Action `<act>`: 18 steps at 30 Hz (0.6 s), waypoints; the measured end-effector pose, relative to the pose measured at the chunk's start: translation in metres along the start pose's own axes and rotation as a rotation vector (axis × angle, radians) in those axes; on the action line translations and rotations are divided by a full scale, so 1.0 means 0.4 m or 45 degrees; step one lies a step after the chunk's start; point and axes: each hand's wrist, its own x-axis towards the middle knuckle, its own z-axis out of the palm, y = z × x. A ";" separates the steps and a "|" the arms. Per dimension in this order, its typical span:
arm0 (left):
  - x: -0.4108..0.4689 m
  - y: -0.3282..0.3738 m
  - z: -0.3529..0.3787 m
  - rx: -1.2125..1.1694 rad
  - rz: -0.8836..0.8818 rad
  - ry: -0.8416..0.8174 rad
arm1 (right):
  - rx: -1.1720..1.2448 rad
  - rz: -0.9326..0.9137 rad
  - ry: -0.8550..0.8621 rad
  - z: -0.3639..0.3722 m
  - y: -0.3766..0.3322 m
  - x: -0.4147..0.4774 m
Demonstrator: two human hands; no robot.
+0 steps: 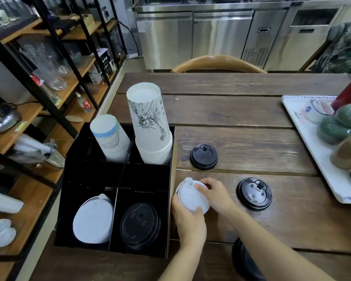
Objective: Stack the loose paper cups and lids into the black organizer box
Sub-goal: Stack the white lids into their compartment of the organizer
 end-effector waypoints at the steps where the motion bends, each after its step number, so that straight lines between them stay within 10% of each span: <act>1: 0.000 0.000 -0.001 0.002 -0.011 -0.002 | 0.009 -0.003 -0.006 -0.001 0.001 -0.001; 18: 0.042 0.014 0.022 -0.086 -0.288 -0.026 | -0.042 0.017 -0.023 -0.026 0.035 -0.030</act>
